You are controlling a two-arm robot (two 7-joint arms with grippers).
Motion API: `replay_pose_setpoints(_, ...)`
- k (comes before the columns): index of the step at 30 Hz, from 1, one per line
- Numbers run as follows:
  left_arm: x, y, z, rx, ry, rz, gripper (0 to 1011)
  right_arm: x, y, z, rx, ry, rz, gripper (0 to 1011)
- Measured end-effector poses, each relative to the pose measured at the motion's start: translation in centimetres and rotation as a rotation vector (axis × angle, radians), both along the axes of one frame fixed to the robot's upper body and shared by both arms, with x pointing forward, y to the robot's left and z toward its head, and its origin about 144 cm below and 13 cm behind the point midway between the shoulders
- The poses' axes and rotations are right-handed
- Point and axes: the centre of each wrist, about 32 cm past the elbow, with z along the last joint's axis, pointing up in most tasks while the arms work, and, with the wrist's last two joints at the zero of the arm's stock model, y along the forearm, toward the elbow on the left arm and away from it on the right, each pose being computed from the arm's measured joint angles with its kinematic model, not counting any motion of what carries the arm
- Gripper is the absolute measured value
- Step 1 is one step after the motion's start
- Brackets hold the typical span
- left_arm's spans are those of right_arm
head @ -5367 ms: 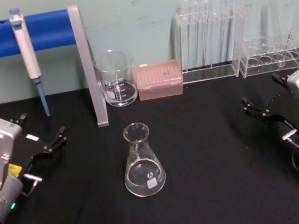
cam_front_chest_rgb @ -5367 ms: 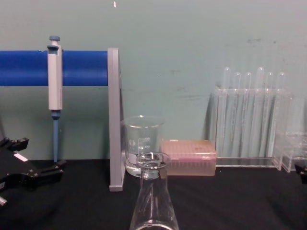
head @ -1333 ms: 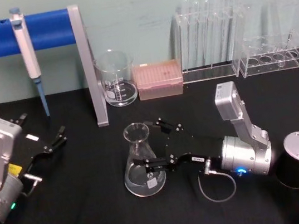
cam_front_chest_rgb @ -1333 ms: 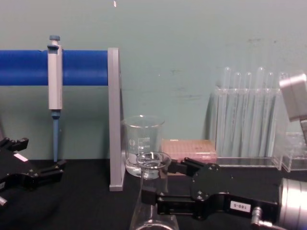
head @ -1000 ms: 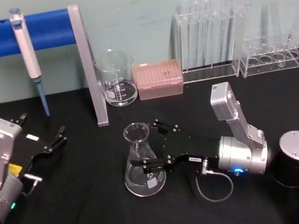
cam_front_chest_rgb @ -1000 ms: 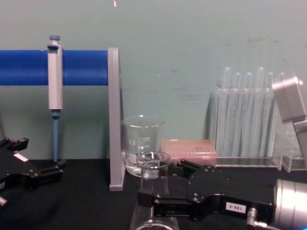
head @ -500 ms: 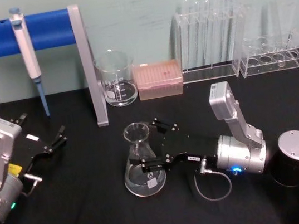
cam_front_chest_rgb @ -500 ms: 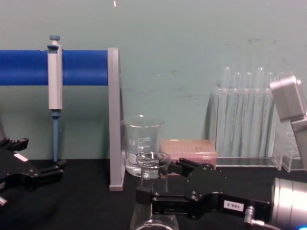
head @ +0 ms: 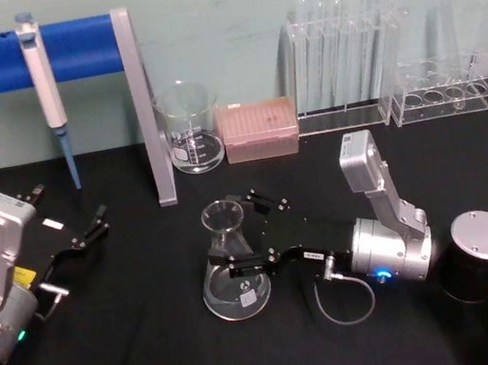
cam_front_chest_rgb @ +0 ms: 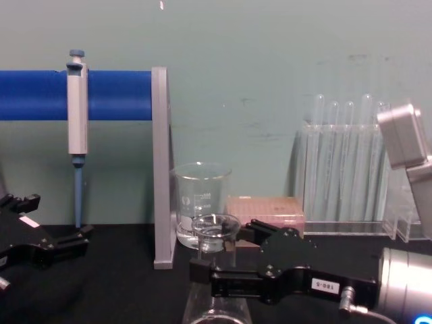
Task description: Grasp the erlenmeyer flask with one hand, shake it three times, then place it back.
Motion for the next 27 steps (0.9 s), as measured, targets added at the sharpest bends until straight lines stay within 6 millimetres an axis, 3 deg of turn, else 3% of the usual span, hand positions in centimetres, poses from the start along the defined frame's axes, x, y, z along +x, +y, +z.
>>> replay_pose_setpoints(27,0.0,0.0,0.0,0.0,0.0,0.0,1001,0.05,0.05,0.02,-0.002,-0.004,0.0,1000)
